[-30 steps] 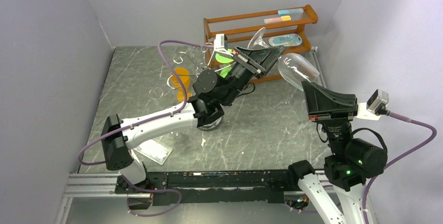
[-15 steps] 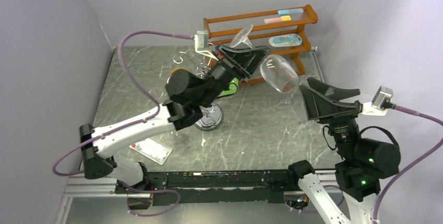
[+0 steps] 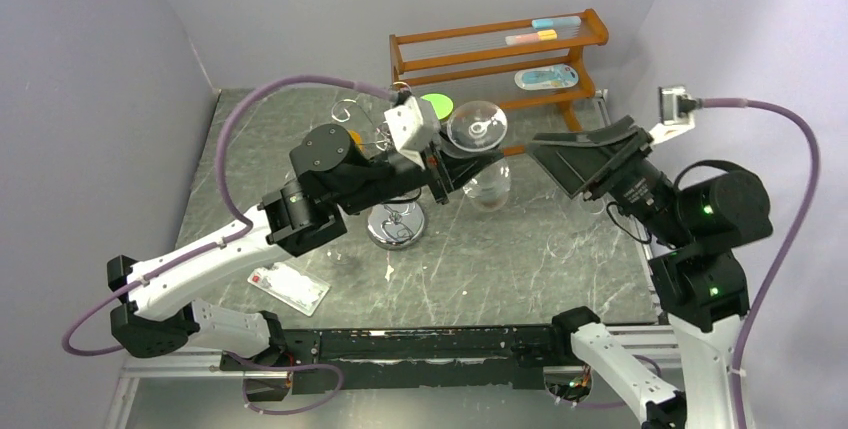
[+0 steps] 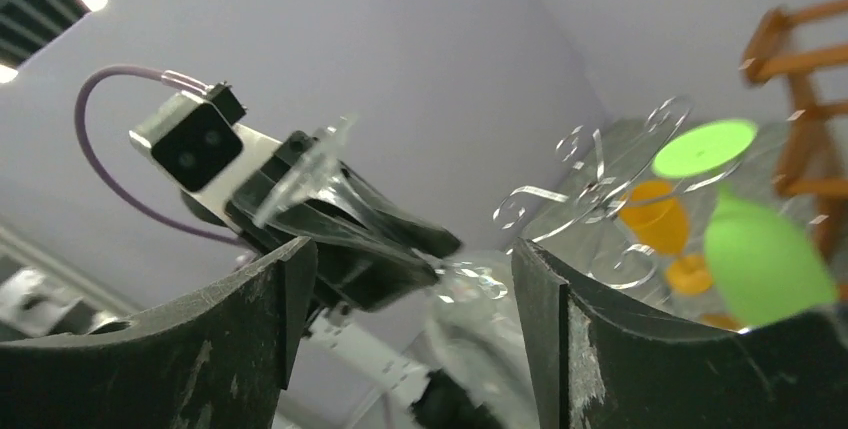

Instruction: Place the wine glass upside down on the wine glass rack

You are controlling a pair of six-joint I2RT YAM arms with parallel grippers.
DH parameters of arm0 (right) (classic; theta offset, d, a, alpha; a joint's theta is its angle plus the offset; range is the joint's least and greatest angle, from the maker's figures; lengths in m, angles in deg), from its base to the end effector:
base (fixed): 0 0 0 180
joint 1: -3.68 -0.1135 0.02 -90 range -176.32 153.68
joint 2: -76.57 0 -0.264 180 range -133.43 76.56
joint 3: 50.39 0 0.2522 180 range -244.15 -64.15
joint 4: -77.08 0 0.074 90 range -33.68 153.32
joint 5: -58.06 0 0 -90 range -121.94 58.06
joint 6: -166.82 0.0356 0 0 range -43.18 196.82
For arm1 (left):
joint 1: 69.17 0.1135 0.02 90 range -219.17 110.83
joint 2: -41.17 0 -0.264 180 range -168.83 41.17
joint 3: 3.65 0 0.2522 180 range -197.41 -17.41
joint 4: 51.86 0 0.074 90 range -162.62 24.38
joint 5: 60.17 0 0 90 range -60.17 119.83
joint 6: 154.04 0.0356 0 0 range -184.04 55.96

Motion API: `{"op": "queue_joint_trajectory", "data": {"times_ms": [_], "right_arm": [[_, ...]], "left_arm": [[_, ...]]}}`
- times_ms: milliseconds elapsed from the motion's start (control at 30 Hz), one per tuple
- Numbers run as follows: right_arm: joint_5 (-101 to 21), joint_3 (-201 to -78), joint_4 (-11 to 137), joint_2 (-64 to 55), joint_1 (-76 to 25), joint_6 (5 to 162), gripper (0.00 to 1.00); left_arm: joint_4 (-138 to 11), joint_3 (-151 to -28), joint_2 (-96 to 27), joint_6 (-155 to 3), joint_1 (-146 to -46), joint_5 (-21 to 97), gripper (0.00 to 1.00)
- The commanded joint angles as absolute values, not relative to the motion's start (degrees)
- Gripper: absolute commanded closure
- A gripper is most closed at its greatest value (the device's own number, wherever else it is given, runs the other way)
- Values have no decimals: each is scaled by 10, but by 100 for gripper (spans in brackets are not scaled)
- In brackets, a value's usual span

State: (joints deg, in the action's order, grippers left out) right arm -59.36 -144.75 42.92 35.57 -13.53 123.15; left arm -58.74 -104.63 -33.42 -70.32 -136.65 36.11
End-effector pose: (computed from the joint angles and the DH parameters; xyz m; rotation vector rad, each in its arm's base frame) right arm 0.0630 0.0367 0.5238 -0.1055 1.3748 1.2367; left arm 0.1032 -0.2591 0.5166 0.7589 1.0822 -1.1771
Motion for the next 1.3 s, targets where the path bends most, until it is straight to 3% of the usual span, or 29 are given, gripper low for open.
{"op": "queue_joint_trajectory", "data": {"times_ms": [0,167,333,500,633,733,900,1267], "right_arm": [[-700,-1449,419,344,-133,1360,26],[-738,-1389,475,349,-133,1478,31],[-729,-1379,455,343,-133,1505,50],[-742,-1383,435,332,-133,1504,60],[-748,-1388,397,321,-133,1495,79],[-725,-1392,381,320,-132,1491,100],[-721,-1323,488,341,-133,1592,100],[-709,-1320,476,365,-133,1624,100]], "left_arm": [[-668,-1031,-317,-580,-1369,370,95],[-685,-1025,-330,-544,-1369,380,95],[-692,-1019,-337,-521,-1369,366,95],[-705,-1015,-339,-501,-1369,388,95],[-704,-1005,-336,-495,-1369,391,95],[-703,-995,-330,-499,-1369,392,93],[-661,-938,-302,-505,-1370,399,73],[-637,-895,-282,-501,-1368,406,64]]}}
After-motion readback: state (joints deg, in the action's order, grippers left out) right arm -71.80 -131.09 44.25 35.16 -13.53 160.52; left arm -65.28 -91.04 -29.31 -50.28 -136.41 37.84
